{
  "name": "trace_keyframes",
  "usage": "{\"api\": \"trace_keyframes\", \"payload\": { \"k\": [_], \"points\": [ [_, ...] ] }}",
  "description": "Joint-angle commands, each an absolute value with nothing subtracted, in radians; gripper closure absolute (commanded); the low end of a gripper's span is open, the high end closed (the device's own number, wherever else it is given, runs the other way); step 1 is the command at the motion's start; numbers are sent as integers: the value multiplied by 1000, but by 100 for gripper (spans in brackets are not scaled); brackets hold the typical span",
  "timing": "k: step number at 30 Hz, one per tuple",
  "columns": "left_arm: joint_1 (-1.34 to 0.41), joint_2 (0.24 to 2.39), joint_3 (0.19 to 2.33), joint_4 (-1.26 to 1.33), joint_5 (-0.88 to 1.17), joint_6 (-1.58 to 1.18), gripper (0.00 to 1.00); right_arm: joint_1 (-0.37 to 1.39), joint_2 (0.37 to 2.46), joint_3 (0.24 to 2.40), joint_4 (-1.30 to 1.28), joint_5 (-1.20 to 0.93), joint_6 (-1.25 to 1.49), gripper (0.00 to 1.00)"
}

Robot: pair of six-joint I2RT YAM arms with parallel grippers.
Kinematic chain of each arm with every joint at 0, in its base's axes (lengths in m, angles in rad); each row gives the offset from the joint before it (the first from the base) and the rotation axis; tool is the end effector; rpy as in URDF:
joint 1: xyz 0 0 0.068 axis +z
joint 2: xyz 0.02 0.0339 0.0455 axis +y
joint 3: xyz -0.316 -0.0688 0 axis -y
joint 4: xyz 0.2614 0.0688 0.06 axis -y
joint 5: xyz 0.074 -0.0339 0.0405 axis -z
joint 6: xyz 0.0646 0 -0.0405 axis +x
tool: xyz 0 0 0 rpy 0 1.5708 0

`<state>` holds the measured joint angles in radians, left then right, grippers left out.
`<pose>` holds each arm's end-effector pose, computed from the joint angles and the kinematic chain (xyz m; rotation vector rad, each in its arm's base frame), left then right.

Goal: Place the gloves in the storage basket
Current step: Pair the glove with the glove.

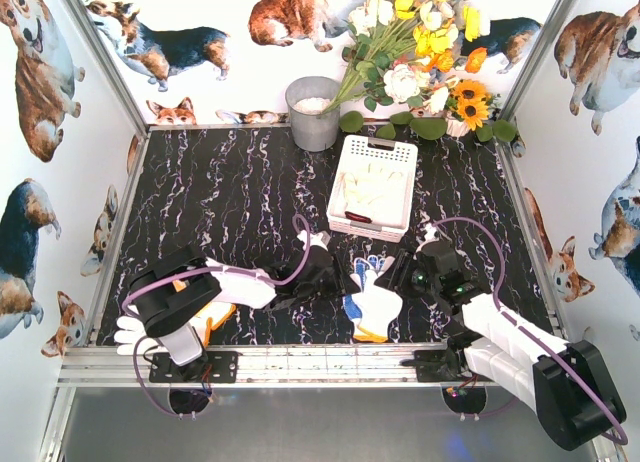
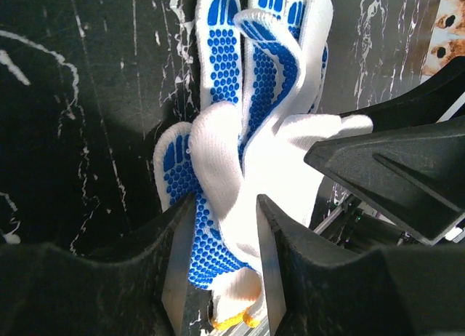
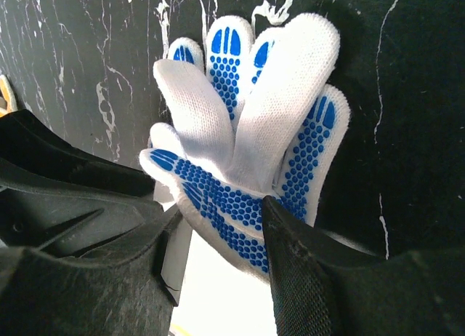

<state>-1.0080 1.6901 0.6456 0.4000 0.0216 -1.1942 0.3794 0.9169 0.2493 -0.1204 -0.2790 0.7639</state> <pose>0.1864 -0.2981 0.1481 -0.2198 2.4998 -1.1297 0.1478 0.0781 0.1531 0.3348 2.4764 0.8516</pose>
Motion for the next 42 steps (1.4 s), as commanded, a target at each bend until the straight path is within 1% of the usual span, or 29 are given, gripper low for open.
{"api": "trace_keyframes", "payload": {
  "k": [1, 4, 5, 6, 8, 11, 14, 16, 22, 30, 42],
  "points": [
    [-1002, 1738, 685, 414, 37, -1187, 69, 377, 915, 248, -96, -204, 742, 55],
    [-1002, 1749, 690, 421, 38, -1192, 75, 377, 915, 249, -95, -192, 744, 55],
    [-1001, 1747, 691, 417, 35, -1193, 78, 377, 915, 249, -94, -188, 746, 57],
    [-1001, 1743, 692, 408, 29, -1194, 82, 377, 913, 250, -92, -183, 749, 61],
    [-1001, 1729, 693, 385, 12, -1191, 87, 378, 913, 250, -88, -173, 760, 70],
    [-1000, 1707, 696, 348, -6, -1176, 92, 377, 911, 251, -66, -175, 772, 84],
    [-1001, 1688, 699, 310, -17, -1166, 95, 378, 911, 268, -69, -181, 776, 93],
    [-1002, 1670, 698, 292, -28, -1158, 96, 377, 910, 277, -77, -184, 778, 97],
    [-1002, 1643, 702, 251, -44, -1134, 100, 377, 882, 285, -97, -196, 793, 100],
    [-1001, 1586, 684, 238, -66, -1128, 100, 377, 834, 299, -94, -200, 808, 100],
    [-1002, 1545, 650, 207, -90, -1126, 100, 377, 897, 314, -35, -203, 806, 100]
  ]
}}
